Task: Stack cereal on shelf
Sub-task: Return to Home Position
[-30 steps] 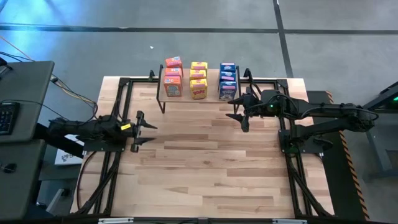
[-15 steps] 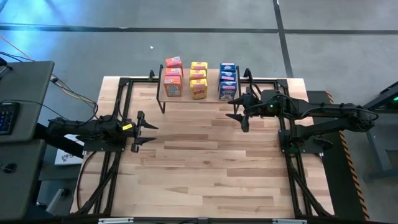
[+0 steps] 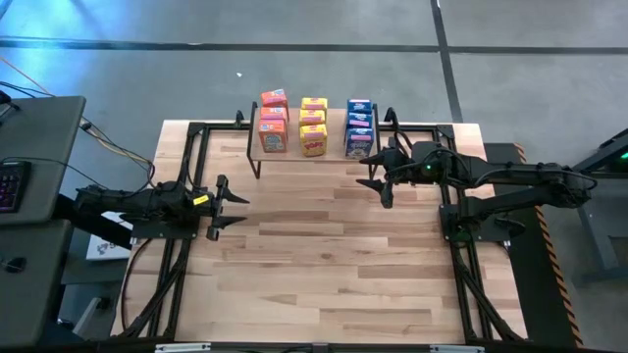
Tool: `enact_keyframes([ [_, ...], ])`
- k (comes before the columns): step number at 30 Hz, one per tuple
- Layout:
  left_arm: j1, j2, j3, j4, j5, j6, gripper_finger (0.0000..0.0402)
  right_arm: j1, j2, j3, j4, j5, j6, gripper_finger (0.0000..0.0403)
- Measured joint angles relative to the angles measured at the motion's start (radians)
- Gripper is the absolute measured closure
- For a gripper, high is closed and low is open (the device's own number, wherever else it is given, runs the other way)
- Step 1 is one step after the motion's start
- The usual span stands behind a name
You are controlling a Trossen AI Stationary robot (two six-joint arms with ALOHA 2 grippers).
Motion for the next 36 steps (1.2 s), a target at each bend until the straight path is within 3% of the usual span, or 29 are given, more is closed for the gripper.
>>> enact_keyframes([
  [8,0.0,0.0,0.0,0.0,0.001,0.0,0.0192,0.0,-0.034,0.0,-0.003,0.0,0.031,0.0146],
  [16,0.0,0.0,0.0,0.0,0.0,0.0,0.0192,0.0,-0.211,-0.037,-0.018,0.021,0.187,0.0146],
  [27,0.0,0.0,0.001,0.001,0.0,0.0,0.0192,0.0,-0.493,-0.36,0.283,0.006,0.184,0.0146],
  [36,0.0,0.0,0.001,0.0,0.0,0.0,0.0192,0.0,-0.632,-0.555,0.357,0.003,0.236,0.0146],
])
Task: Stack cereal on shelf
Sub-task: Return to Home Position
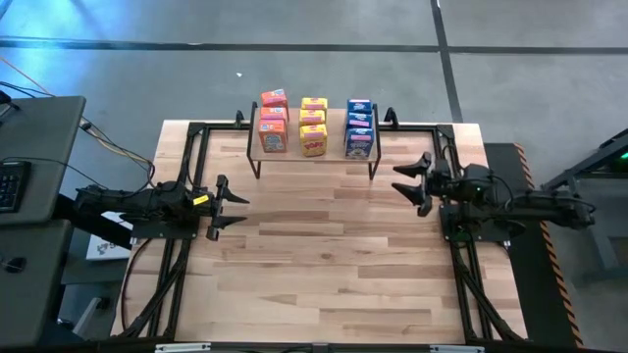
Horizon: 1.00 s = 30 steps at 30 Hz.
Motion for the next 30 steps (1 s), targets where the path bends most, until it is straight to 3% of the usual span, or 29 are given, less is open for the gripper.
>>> enact_keyframes([
  [23,0.0,0.0,0.0,0.0,0.0,0.0,0.0192,0.046,-0.349,-0.188,-0.026,-0.045,-0.008,0.0146],
  [30,0.0,0.0,0.0,0.0,0.0,0.0,0.0192,0.046,-0.362,-0.246,-0.01,-0.045,-0.007,0.0146],
])
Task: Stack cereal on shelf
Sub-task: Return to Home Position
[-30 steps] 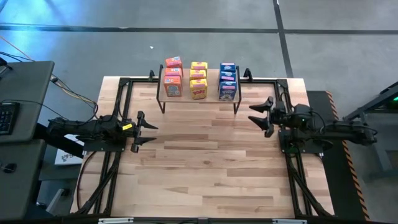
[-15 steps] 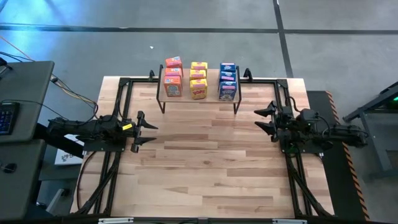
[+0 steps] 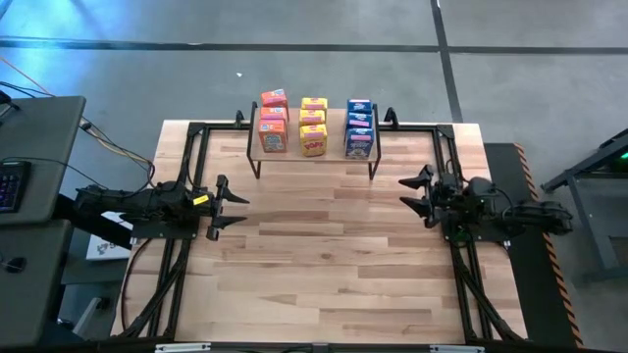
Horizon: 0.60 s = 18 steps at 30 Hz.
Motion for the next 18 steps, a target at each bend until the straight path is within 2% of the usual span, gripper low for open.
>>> enact_keyframes([
  [18,0.0,0.0,0.0,0.0,0.0,0.0,0.0192,0.0,0.013,-0.011,-0.179,-0.004,-0.002,0.0146],
])
